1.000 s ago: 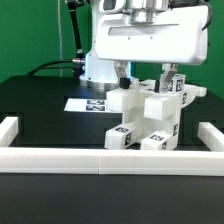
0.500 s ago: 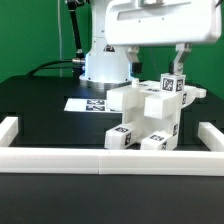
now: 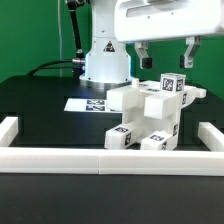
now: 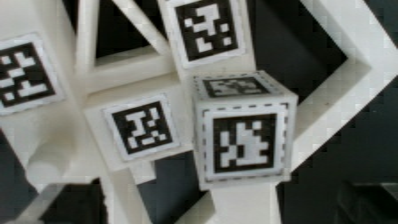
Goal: Assemble chair
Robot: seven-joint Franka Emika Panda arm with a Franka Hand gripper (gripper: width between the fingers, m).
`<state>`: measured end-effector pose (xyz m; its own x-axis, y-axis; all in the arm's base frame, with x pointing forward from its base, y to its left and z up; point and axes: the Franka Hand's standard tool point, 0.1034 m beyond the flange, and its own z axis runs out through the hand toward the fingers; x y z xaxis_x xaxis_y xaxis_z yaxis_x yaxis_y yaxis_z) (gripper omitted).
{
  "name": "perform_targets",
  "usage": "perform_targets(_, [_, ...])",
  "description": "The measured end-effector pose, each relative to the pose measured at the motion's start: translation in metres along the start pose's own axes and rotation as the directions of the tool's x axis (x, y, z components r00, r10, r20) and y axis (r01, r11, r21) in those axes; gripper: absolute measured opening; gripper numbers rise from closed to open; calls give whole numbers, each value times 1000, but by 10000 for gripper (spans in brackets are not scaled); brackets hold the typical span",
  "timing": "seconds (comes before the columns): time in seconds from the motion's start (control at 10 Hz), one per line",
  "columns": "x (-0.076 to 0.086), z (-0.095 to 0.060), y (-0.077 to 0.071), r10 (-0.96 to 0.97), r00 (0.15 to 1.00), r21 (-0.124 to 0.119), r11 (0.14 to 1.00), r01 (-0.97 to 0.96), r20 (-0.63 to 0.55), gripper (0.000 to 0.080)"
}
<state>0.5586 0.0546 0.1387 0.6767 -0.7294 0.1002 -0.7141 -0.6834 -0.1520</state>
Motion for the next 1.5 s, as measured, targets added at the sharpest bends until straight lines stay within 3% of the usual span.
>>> perform_targets(0.4, [-2, 5, -10, -284, 958, 9, 959, 284, -37, 649])
perform_targets(0.9, [-4, 7, -12, -603, 797, -12, 798, 603, -34, 649])
perform_targets(1.2, [-7, 7, -15, -845, 535, -48, 535, 843, -22, 649])
perform_targets(1.5, [-6, 7, -16, -956, 292, -57, 292, 955, -8, 649])
